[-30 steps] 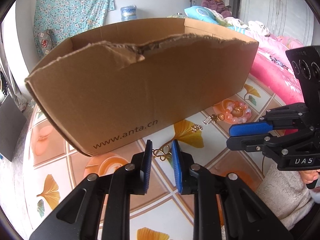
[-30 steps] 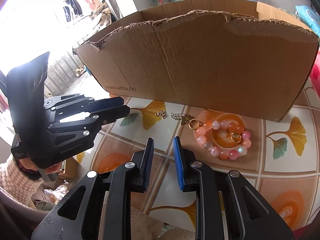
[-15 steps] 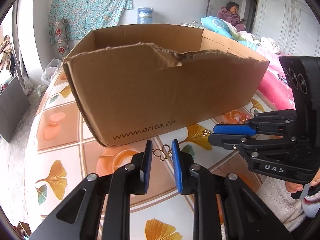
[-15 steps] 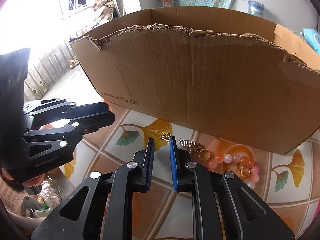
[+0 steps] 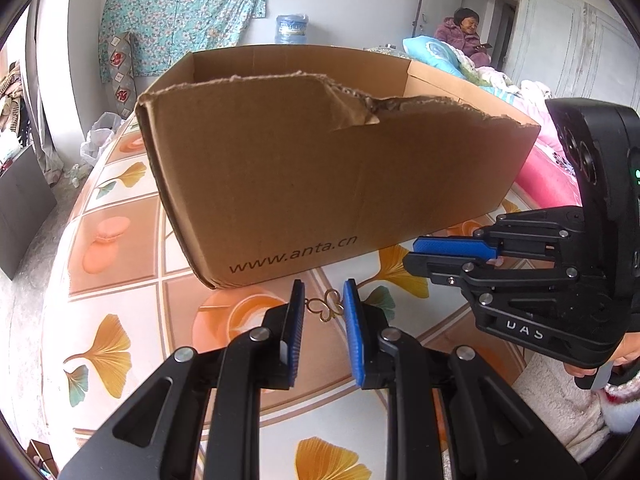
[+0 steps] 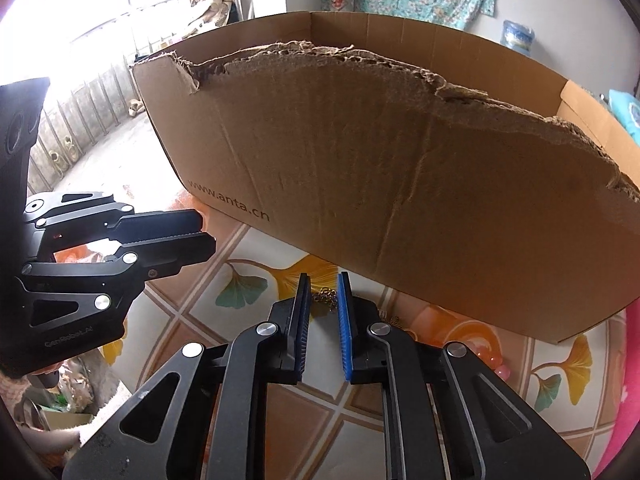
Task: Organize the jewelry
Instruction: 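Lower the gold charm into the box and open the left gripper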
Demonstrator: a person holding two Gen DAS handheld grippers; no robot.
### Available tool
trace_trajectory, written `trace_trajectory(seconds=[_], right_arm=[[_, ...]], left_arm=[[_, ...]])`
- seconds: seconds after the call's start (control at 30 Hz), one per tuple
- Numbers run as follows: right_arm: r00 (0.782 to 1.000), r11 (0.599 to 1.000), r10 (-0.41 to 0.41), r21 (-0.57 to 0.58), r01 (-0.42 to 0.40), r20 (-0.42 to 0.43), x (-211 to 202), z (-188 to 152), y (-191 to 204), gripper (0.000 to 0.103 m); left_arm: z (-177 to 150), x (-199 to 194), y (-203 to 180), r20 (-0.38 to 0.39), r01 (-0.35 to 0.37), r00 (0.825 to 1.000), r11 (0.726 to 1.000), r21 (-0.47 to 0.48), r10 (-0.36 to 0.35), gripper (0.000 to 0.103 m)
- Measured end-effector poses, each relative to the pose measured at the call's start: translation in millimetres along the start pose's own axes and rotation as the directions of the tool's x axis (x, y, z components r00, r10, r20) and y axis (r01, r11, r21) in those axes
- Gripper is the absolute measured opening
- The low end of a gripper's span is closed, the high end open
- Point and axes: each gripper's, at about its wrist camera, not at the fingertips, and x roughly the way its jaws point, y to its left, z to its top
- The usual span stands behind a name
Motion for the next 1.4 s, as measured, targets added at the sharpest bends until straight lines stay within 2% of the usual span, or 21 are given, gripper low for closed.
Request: trace_trajectory(seconds=[0.03,0.13,0.27,0.6,0.73,0.9,1.03,1.13,1.2,1.3,1.4], right_arm=[[1.0,1.0,0.001,0.002,-0.001,-0.005,0.6,0.6,0.5,0.003],[1.0,1.0,0.014,0.014,-0.014,-0.01,0.2,2.3,-2.7,0.001],[0.996,0.993,0.084,0.088,-0.083,-0.002,-5.9,2.1,-17.2,0.001],[0.98,0.965,0.171,0.184,-0.187,0.102,-56.7,2.3,-51.0,0.001],[0.971,0.966,0.178,0.157,-0.203,0.161,-86.2,2.4,-52.3,0.001],[0.951,0.973,0.178,0.101,-0.209,0.252,-120.2,25.0,-49.5,0.001],[0.933,0.969,0.203,0.078,-0.236,0.298,-134.1,53.5,-60.4,0.001],[0.931,0.954,0.244,0.106,-0.28,0.27,-125.1,81.7,-78.8,0.001],[0.942,0.946,0.256,0.143,-0.29,0.218,-114.4,97.6,-88.0,0.001],[0.945,0.923,0.303,0.207,-0.323,0.121,-81.3,116.5,-102.0,0.001],[0.958,0.926,0.286,0.248,-0.286,0.036,-49.9,127.3,-109.7,0.001]], left_arm=[[-0.2,-0.1,-0.3,0.0,0.001,1.0,1.0,0.0,-0.001,0.019],[-0.5,-1.1,-0.7,0.003,0.004,1.0,1.0,-0.002,-0.004,0.019],[-0.4,-4.7,-1.3,0.012,0.001,1.0,1.0,-0.001,-0.001,0.019],[-0.1,-26.5,-9.7,0.044,-0.006,0.999,1.0,0.01,0.006,0.019],[5.4,-50.8,-16.4,0.092,0.027,0.995,1.0,0.007,-0.028,0.019],[28.0,-89.1,-29.3,0.16,0.092,0.982,0.995,0.041,-0.097,0.019],[64.9,-107.3,-36.0,0.195,0.119,0.971,0.988,0.1,-0.137,0.019],[93.7,-98.1,-34.6,0.16,0.13,0.976,0.985,0.116,-0.148,0.019],[115.0,-74.2,-28.1,0.091,0.121,0.987,0.988,0.101,-0.13,0.019],[140.7,-38.3,-24.5,-0.006,0.121,0.993,0.99,0.072,-0.121,0.019],[155.9,-3.4,-23.3,-0.089,0.124,0.989,0.991,0.051,-0.119,0.019]])
